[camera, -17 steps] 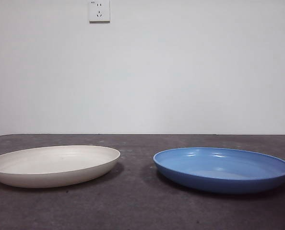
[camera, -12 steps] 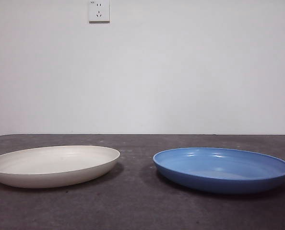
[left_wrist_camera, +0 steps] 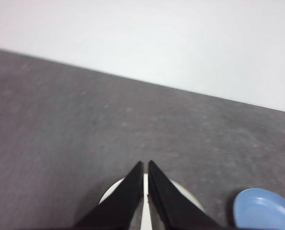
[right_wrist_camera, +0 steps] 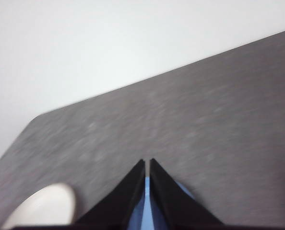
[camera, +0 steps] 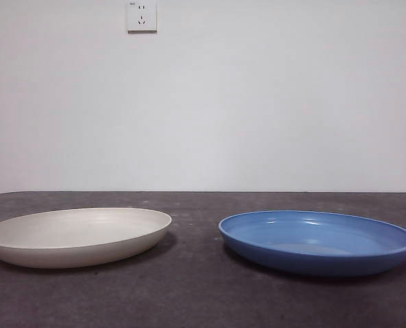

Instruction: Pick up the white plate, put it on the blue plate, put it on desk

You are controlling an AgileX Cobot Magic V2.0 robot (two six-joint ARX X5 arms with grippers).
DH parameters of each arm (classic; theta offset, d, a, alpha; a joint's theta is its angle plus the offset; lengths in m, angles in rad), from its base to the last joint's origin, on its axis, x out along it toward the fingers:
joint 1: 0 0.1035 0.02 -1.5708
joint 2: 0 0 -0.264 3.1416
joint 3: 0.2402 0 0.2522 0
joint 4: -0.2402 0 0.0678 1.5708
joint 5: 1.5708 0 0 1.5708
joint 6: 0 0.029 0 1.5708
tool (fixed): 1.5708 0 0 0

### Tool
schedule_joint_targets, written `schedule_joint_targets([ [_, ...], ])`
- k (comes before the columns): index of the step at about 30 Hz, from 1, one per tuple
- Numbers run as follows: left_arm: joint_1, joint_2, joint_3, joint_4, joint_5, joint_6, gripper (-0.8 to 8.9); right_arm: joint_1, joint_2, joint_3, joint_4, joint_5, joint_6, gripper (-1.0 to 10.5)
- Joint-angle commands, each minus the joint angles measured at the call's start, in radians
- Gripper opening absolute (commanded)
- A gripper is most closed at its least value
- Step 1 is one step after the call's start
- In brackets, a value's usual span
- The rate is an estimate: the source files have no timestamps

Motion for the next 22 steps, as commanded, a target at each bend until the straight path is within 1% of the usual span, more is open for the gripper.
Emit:
schedule_joint_targets([
  [1,-0.008,0.052,0.113,-0.034,0.035,0.026,0.16,0.007,0.089,0.09,-0.039,-0.103,-0.003,0.1],
  [7,-0.009,0.138,0.253,-0.109,0.163,0.029,0.16,0.056,0.216,0.234,-0.144,-0.243,-0.085,0.1],
  [12,-0.01,0.211,0.306,-0.161,0.301,0.055,0.16,0.105,0.294,0.309,-0.228,-0.337,-0.169,0.1],
  [15,-0.013,0.249,0.309,-0.181,0.385,0.055,0.16,0.131,0.32,0.323,-0.25,-0.367,-0.202,0.1],
  [16,-0.016,0.259,0.309,-0.188,0.399,0.054,0.19,0.14,0.321,0.323,-0.252,-0.367,-0.205,0.1],
  [22,-0.027,0.279,0.309,-0.227,0.41,0.055,0.34,0.151,0.319,0.323,-0.25,-0.358,-0.232,0.1],
])
